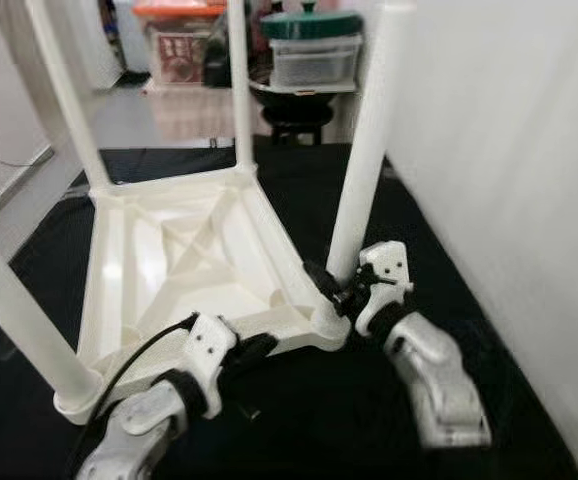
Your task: Building children table
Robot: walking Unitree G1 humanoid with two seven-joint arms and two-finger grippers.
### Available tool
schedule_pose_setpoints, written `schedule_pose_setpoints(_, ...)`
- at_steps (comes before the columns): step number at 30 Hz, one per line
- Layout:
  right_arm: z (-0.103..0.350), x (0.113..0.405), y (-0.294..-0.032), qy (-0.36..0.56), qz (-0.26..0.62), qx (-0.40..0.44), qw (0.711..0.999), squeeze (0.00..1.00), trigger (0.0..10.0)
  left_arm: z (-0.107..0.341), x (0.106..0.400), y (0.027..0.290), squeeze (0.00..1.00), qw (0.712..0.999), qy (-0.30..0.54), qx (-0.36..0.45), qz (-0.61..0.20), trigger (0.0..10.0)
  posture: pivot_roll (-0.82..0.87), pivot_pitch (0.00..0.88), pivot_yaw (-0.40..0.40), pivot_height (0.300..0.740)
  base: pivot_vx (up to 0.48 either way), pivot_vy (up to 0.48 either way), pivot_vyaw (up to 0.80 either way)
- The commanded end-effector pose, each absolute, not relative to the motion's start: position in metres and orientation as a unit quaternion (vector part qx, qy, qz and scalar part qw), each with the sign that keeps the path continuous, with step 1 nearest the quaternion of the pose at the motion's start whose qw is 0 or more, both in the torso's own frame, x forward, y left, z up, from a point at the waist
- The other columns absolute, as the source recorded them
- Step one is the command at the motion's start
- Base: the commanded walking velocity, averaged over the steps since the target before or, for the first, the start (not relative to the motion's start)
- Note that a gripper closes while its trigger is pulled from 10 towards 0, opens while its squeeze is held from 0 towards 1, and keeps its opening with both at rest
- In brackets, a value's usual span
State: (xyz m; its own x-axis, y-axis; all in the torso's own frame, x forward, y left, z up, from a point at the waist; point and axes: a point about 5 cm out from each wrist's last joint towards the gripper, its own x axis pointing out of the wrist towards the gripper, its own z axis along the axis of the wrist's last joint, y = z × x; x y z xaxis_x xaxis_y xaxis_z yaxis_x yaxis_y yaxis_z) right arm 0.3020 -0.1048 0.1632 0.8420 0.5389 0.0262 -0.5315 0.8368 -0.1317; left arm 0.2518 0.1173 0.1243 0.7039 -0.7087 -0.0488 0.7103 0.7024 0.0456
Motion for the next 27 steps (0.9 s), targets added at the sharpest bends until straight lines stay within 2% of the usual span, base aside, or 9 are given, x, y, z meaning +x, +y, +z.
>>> schedule_pose_setpoints(1,0.133,0.305,-0.103,0.048,0.328,-0.117,0.936,0.00,0.0,0.122,0.255,0.117,0.00,0.918,0.022,0.028,-0.395,10.0,-0.12,0.070,0.001,0.740,0.000,0.000,0.00)
schedule_pose_setpoints(5,0.121,0.309,-0.098,0.089,0.358,-0.093,0.925,0.00,0.0,0.121,0.256,0.114,0.00,0.912,0.026,0.048,-0.406,10.0,-0.12,0.063,0.005,0.740,0.000,0.000,0.00)
schedule_pose_setpoints(6,0.128,0.314,-0.098,0.081,0.347,-0.089,0.930,0.00,8.3,0.121,0.256,0.115,0.00,0.922,0.022,0.045,-0.385,10.0,-0.12,0.061,0.003,0.740,0.000,0.000,0.00)
schedule_pose_setpoints(9,0.131,0.315,-0.099,0.077,0.342,-0.104,0.931,0.00,10.0,0.120,0.257,0.116,0.00,0.925,0.021,0.045,-0.376,10.0,-0.10,0.056,-0.003,0.740,0.000,0.000,0.00)
schedule_pose_setpoints(10,0.134,0.313,-0.097,0.076,0.358,-0.100,0.925,1.00,10.0,0.120,0.257,0.116,0.00,0.924,0.023,0.049,-0.379,10.0,-0.10,0.050,-0.003,0.740,0.000,0.000,0.00)
schedule_pose_setpoints(17,0.161,0.314,-0.093,0.027,0.440,-0.131,0.888,1.00,10.0,0.117,0.259,0.113,0.00,0.917,0.035,0.053,-0.395,10.0,-0.10,0.042,0.000,0.740,0.000,0.000,0.00)
schedule_pose_setpoints(19,0.165,0.318,-0.097,0.021,0.486,-0.141,0.862,0.85,10.0,0.117,0.260,0.112,0.00,0.917,0.035,0.053,-0.395,10.0,-0.09,0.034,-0.012,0.740,0.000,0.000,0.00)
schedule_pose_setpoints(20,0.168,0.324,-0.102,0.025,0.525,-0.145,0.839,0.00,10.0,0.116,0.260,0.111,0.00,0.917,0.035,0.053,-0.394,10.0,-0.08,0.031,-0.017,0.740,0.000,0.000,0.00)
schedule_pose_setpoints(27,0.175,0.347,-0.114,0.049,0.579,-0.148,0.800,0.00,10.0,0.115,0.257,0.112,0.00,0.920,0.036,0.061,-0.385,10.0,-0.07,0.026,-0.021,0.740,0.000,0.000,0.00)
